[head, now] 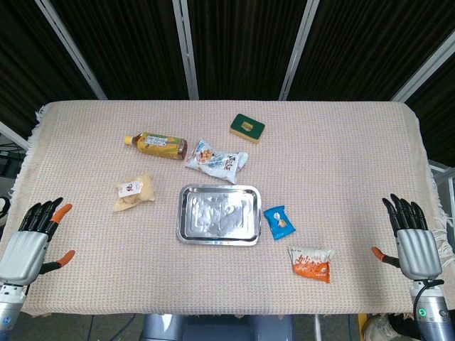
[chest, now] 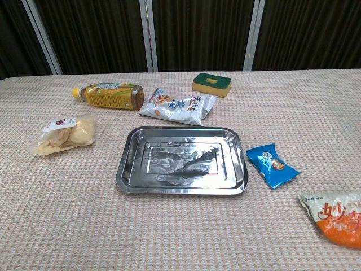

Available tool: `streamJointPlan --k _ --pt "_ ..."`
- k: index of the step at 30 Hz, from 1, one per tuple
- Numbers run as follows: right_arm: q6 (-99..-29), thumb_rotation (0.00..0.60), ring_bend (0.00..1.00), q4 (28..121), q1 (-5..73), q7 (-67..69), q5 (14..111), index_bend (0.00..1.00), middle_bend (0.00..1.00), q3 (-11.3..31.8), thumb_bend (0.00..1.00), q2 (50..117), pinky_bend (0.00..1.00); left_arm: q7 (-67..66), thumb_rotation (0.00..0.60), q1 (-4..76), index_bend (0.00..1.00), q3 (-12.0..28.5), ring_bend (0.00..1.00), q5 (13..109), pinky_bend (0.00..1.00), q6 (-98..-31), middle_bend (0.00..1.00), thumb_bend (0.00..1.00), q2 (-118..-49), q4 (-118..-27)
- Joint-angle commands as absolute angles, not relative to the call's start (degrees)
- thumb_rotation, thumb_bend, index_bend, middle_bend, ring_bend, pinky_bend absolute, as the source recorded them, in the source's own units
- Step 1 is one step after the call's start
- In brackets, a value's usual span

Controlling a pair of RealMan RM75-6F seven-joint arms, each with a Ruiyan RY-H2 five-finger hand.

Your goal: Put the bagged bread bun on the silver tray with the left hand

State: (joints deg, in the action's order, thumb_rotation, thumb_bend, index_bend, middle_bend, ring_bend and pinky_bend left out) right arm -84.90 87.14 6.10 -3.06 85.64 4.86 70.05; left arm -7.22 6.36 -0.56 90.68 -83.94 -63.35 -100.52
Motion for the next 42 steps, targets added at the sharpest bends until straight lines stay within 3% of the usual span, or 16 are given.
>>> streamJointPlan --k 1,12,20,42 --pt "-84.9 0.6 0.0 87.1 6.1 -3.0 85.6 0.0 0.0 4.8 0.0 70.1 0.0 -7.2 0.599 6.4 0.1 -0.6 0.0 90.6 0.0 -83.9 0.0 0.2 -63.4 -100.5" --pt "-84.6 0.6 0.0 86.7 6.2 -2.8 85.6 0.0 0.0 4.8 0.0 70.3 0.0 -7.3 0.6 6.3 0.1 -0.7 0.0 90.4 0.0 -83.5 0.0 0.2 -63.4 -100.3" --pt "-84.6 0.6 0.0 86.4 6.2 -2.3 85.5 0.0 0.0 4.7 0.0 70.4 0.0 -6.5 0.599 8.9 0.12 0.0 0.0 88.9 0.0 -79.0 0.0 0.2 -63.9 -99.5" --pt "-85.1 0.6 0.0 86.5 5.4 -2.6 84.4 0.0 0.0 4.9 0.0 70.0 0.0 -15.8 0.6 31.8 0.1 10.2 0.0 67.8 0.0 -46.5 0.0 0.21 -73.4 -86.2"
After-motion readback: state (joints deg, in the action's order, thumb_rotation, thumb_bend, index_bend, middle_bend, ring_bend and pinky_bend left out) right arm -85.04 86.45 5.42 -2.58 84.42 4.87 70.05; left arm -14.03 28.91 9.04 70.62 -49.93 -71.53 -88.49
